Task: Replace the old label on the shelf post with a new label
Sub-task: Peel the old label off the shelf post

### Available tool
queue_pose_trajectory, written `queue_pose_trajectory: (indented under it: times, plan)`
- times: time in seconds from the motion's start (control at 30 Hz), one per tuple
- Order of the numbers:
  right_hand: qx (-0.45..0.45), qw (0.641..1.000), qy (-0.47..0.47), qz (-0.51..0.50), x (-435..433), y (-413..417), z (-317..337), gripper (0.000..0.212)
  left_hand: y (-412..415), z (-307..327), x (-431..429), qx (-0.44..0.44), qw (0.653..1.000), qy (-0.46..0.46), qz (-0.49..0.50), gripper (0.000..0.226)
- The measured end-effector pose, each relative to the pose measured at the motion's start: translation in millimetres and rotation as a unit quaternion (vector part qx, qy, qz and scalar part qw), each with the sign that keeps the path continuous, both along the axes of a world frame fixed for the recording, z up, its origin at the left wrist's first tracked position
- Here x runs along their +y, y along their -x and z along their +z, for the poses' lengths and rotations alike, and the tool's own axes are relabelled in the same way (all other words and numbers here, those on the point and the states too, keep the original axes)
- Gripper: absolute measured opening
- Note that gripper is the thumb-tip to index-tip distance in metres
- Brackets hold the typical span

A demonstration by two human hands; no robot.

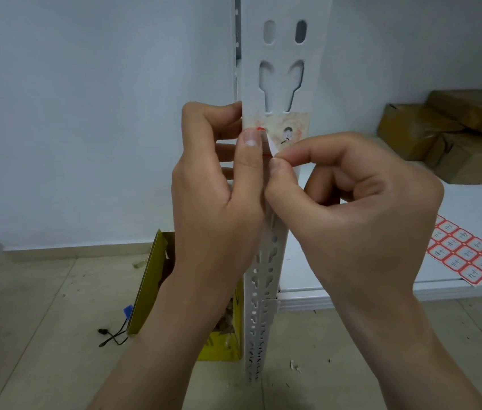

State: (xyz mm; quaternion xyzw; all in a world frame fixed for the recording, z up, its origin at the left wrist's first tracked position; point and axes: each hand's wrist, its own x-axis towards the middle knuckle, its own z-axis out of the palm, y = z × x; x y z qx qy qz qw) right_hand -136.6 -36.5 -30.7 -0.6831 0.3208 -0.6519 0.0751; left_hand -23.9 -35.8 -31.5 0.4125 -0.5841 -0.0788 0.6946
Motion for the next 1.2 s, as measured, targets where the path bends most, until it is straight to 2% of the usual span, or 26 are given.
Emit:
queue_pose_trajectory:
  times: [1.2]
  plan:
    - [0.011,1.000,0.013,0.019,1.8,3.5,-0.5,0.005,-0.9,1.6,5.5,0.030,0.999,-0.025,-0.019,0.012]
